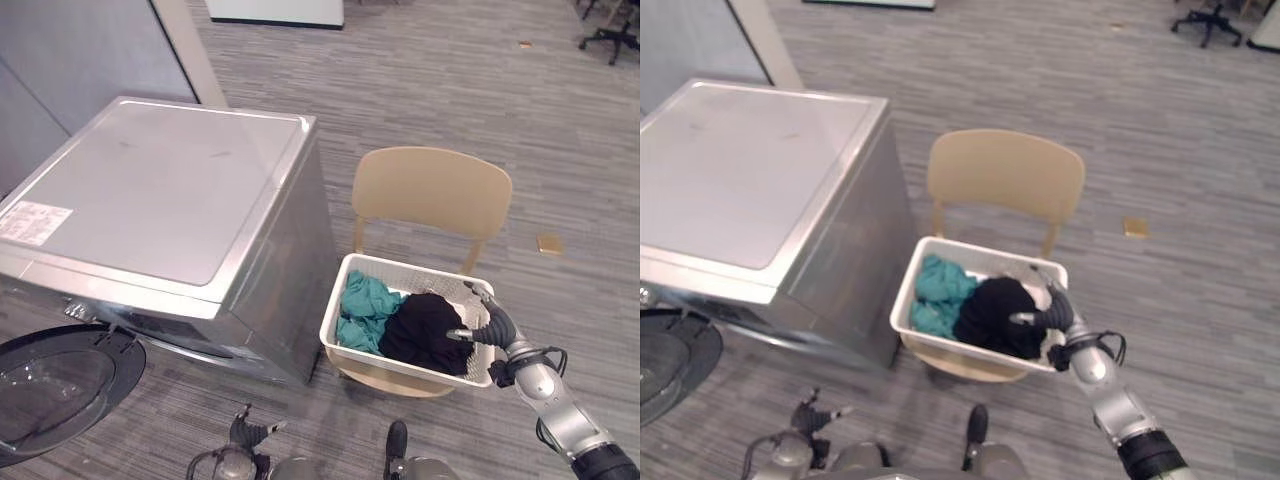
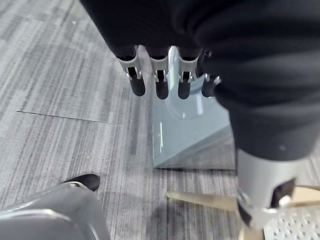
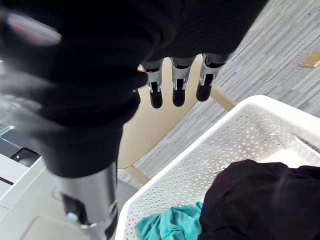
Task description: Grab the laundry basket,head to the washer,open it,put in the laundry and shut it.
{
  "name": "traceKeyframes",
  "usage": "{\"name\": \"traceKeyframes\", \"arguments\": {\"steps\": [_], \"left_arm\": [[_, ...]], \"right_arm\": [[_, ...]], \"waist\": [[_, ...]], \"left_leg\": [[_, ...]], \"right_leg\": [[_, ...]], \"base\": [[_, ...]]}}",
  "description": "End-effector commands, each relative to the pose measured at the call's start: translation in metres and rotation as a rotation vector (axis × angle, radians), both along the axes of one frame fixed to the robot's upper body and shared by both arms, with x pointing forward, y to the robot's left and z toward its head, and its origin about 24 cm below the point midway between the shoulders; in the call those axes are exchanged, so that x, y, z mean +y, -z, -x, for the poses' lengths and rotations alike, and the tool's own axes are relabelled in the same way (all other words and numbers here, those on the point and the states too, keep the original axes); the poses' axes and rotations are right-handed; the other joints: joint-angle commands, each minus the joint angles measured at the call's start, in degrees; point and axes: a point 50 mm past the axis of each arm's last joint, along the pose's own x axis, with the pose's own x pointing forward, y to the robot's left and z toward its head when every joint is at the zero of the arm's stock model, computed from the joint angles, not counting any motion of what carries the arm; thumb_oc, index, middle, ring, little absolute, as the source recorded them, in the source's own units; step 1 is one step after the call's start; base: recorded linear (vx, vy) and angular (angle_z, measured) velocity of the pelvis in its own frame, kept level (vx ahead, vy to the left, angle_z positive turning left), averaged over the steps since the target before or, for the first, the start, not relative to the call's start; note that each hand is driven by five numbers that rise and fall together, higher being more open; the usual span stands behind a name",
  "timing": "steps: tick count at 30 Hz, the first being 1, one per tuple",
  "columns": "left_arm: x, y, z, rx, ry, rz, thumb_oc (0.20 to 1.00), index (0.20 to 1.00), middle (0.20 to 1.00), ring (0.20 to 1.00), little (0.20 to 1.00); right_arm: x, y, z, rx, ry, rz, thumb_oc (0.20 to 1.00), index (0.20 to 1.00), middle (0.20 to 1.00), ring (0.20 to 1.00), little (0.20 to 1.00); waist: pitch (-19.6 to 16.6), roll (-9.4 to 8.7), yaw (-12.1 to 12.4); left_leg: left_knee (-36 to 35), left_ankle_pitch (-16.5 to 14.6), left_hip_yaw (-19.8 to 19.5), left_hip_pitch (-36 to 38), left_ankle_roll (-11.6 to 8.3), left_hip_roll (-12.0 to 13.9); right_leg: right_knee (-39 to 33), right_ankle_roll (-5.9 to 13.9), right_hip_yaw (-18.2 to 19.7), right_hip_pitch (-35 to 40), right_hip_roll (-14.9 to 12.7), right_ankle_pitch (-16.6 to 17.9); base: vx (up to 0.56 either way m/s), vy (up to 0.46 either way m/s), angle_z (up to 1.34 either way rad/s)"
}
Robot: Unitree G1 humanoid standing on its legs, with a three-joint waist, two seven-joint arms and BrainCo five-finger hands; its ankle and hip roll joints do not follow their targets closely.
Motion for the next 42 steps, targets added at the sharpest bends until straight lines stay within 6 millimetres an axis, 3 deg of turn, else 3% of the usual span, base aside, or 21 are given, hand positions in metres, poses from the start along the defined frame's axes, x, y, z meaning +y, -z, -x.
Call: {"name": "traceKeyframes", "arguments": {"steps": [1,3,4,8,12,15,22,23,27,30,31,32,33,42], "left_arm": [[0.012,0.001,0.000,0.033,0.025,-0.057,1.000,1.000,1.000,1.000,1.000],[0.014,0.000,0.002,0.030,0.021,-0.059,1.000,1.000,1.000,1.000,1.000],[0.016,0.001,0.005,0.037,0.013,-0.057,1.000,1.000,1.000,1.000,1.000],[0.023,0.006,0.021,0.098,0.009,-0.085,1.000,1.000,1.000,1.000,1.000],[0.029,0.005,0.022,0.098,0.020,-0.115,1.000,1.000,1.000,1.000,1.000],[0.039,-0.003,0.006,0.051,0.008,-0.150,1.000,1.000,1.000,1.000,1.000],[0.035,-0.016,-0.026,-0.056,0.034,-0.160,1.000,1.000,1.000,1.000,1.000],[0.033,-0.021,-0.036,-0.091,0.035,-0.164,1.000,1.000,1.000,1.000,1.000],[0.025,-0.033,-0.060,-0.180,0.072,-0.168,1.000,1.000,1.000,1.000,1.000],[0.023,-0.038,-0.069,-0.205,0.082,-0.171,1.000,1.000,1.000,1.000,1.000],[0.024,-0.038,-0.070,-0.208,0.080,-0.173,1.000,1.000,1.000,1.000,1.000],[0.025,-0.038,-0.070,-0.204,0.077,-0.172,1.000,1.000,1.000,1.000,1.000],[0.026,-0.037,-0.068,-0.196,0.075,-0.175,1.000,1.000,1.000,1.000,1.000],[0.027,-0.028,-0.055,-0.131,0.032,-0.157,1.000,1.000,1.000,1.000,1.000]], "right_arm": [[0.010,-0.014,-0.021,-0.071,-0.046,0.021,1.000,1.000,1.000,1.000,1.000],[0.012,-0.013,-0.024,-0.067,-0.054,0.034,1.000,1.000,1.000,1.000,1.000],[0.013,-0.015,-0.027,-0.070,-0.069,0.058,1.000,1.000,1.000,1.000,1.000],[0.019,-0.009,-0.031,-0.050,-0.098,0.123,1.000,1.000,1.000,1.000,1.000],[0.029,-0.007,-0.038,-0.047,-0.132,0.176,1.000,1.000,1.000,1.000,1.000],[0.048,-0.004,-0.056,-0.038,-0.179,0.275,1.000,1.000,1.000,1.000,1.000],[0.079,-0.007,-0.081,-0.041,-0.229,0.377,1.000,1.000,1.000,1.000,1.000],[0.085,-0.014,-0.091,-0.064,-0.230,0.420,1.000,1.000,1.000,1.000,1.000],[0.073,-0.042,-0.120,-0.122,-0.119,0.539,1.000,1.000,1.000,1.000,1.000],[0.065,-0.049,-0.129,-0.101,-0.054,0.532,1.000,1.000,1.000,1.000,1.000],[0.064,-0.049,-0.130,-0.087,-0.039,0.513,0.893,0.893,0.893,0.893,0.893],[0.063,-0.049,-0.130,-0.080,-0.039,0.508,0.485,0.485,0.485,0.485,0.485],[0.064,-0.049,-0.130,-0.080,-0.040,0.485,0.200,0.200,0.200,0.200,0.200],[0.080,-0.047,-0.114,-0.115,-0.051,0.145,0.200,0.200,0.200,0.200,0.200]], "waist": [[2.2,-0.11,3.0],[2.9,0.50,4.3],[2.7,1.17,4.7],[2.5,1.74,5.2],[3.0,1.88,5.9],[4.3,1.57,7.3],[7.5,1.86,9.5],[8.8,2.15,10.5],[12.2,3.19,12.4],[13.4,3.51,13.4],[13.6,3.53,13.7],[13.8,3.43,13.9],[13.9,3.35,14.0],[12.0,2.10,13.4]], "left_leg": [[-8.4,1.9,-1.9,-3.0,2.99,-4.0],[-9.6,4.4,-4.7,-5.4,2.41,-4.9],[-10.8,3.9,-5.3,-5.0,2.72,-5.0],[-10.7,3.6,-4.5,-3.8,3.90,-6.1],[-11.0,3.1,-2.7,-3.6,4.79,-6.6],[-11.0,2.5,-0.7,-4.9,5.74,-7.0],[-11.3,3.8,-0.5,-8.8,6.05,-7.4],[-11.7,4.8,-0.9,-10.6,5.96,-7.5],[-11.4,6.8,-2.1,-15.4,5.37,-7.5],[-11.7,8.0,-2.9,-17.4,4.90,-7.4],[-11.9,8.5,-3.2,-18.0,4.65,-7.4],[-12.1,8.8,-3.4,-18.3,4.47,-7.3],[-12.6,9.2,-3.8,-18.3,4.34,-7.3],[-17.2,10.0,-4.9,-13.8,3.88,-7.5]], "right_leg": [[4.9,5.01,4.1,-0.1,0.5,-9.5],[5.6,4.95,5.1,0.3,0.6,-10.0],[5.9,5.51,6.0,0.3,0.8,-10.8],[7.9,6.29,7.4,-0.4,-1.0,-11.0],[9.0,7.32,8.3,-2.2,-2.6,-10.4],[9.2,8.02,9.2,-5.5,-3.8,-8.3],[8.9,8.25,9.2,-10.0,-4.4,-5.9],[8.7,8.23,8.9,-11.8,-4.4,-5.3],[9.9,7.76,7.7,-16.9,-4.6,-4.8],[9.9,7.55,6.9,-18.5,-4.2,-4.5],[9.6,7.58,6.6,-19.0,-4.1,-4.3],[9.5,7.61,6.3,-19.1,-4.0,-4.3],[9.3,7.70,6.1,-19.0,-3.9,-4.3],[8.1,7.75,5.2,-15.2,-3.4,-5.4]], "base": [[0.14,0.143,-0.18],[0.08,0.155,-0.16],[0.10,0.192,-0.20],[0.09,0.209,-0.31],[0.04,0.248,-0.19],[-0.06,0.120,-0.43],[-0.10,0.029,-0.07],[-0.15,-0.012,0.01],[-0.15,-0.014,0.09],[-0.09,-0.042,0.15],[-0.06,-0.065,0.11],[-0.04,-0.083,0.28],[-0.02,-0.086,0.27],[0.03,-0.040,0.14]]}}
